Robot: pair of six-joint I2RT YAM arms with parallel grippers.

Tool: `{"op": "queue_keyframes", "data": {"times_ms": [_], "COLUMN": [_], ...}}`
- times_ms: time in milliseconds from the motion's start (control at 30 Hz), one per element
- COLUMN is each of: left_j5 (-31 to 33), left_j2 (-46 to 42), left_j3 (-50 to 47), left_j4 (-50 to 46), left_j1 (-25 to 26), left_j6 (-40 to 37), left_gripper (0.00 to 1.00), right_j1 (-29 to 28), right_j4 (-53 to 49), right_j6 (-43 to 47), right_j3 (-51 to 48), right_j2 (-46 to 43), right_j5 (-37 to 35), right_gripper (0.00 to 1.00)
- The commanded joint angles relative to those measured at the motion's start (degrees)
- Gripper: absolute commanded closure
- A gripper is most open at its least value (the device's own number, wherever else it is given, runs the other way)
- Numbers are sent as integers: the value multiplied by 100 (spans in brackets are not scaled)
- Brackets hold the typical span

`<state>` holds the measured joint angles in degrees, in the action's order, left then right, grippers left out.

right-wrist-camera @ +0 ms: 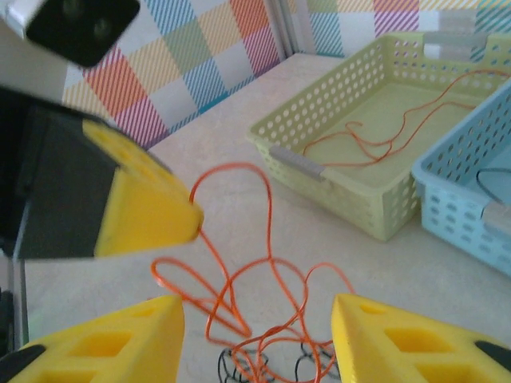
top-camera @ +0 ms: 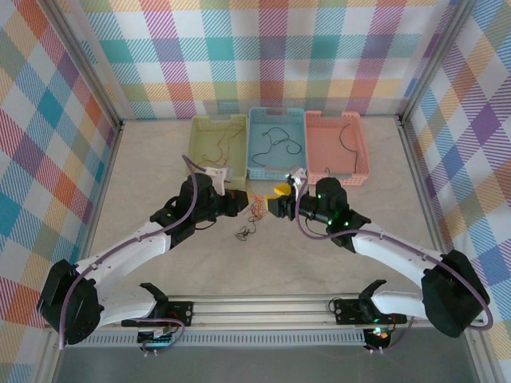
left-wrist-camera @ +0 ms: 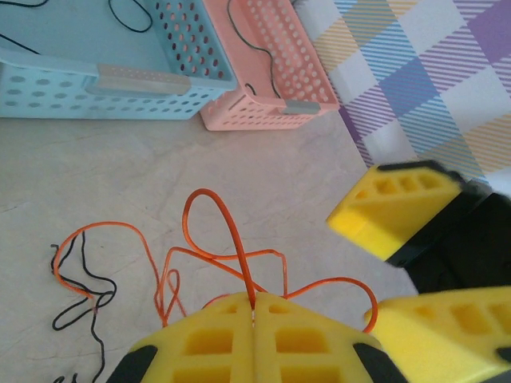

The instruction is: Untangle the cables

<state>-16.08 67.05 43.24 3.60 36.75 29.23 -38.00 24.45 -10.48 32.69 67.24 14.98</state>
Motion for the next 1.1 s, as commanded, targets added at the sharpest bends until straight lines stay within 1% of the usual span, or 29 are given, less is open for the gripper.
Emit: {"op": "queue_keyframes", "data": {"times_ms": [0, 67, 167, 267, 367, 500, 600, 733, 1000, 1067], "left_j5": [-114, -128, -185, -170, -141, -214, -318, -379, -509, -561], "left_j2": [-101, -70, -21, -3, 19, 154, 267, 400, 444, 439], "left_j3": [-47, -58, -33, 8, 35, 100, 183, 294, 338, 348], "left_j4": [290, 325, 344, 319, 286, 284, 279, 223, 260, 283], "left_j1": [68, 85, 117, 177, 240, 318, 401, 512, 640, 654], "left_j6": [-163, -167, -148, -162, -199, -212, -261, -304, -377, -397], "left_gripper": [100, 100, 100, 100, 100, 100, 100, 100, 100, 100], "right_j1": [-56, -71, -102, -111, -104, -111, -111, -110, -105, -103], "right_j4": [762, 985, 858, 1013, 973, 1124, 1124, 1430, 1212, 978], "right_j6": [-51, -64, -77, -9, 61, 59, 22, 46, 58, 37], "right_j3": [-340, -404, -312, -440, -470, -506, -513, -580, -505, -468], "right_j2": [-99, 5, 87, 107, 146, 257, 307, 298, 415, 417], "right_j5": [-29, 71, 83, -200, -656, -732, -1024, -1221, -1721, -1918], "right_gripper": [47, 47, 47, 47, 47, 46, 46, 47, 51, 52]}}
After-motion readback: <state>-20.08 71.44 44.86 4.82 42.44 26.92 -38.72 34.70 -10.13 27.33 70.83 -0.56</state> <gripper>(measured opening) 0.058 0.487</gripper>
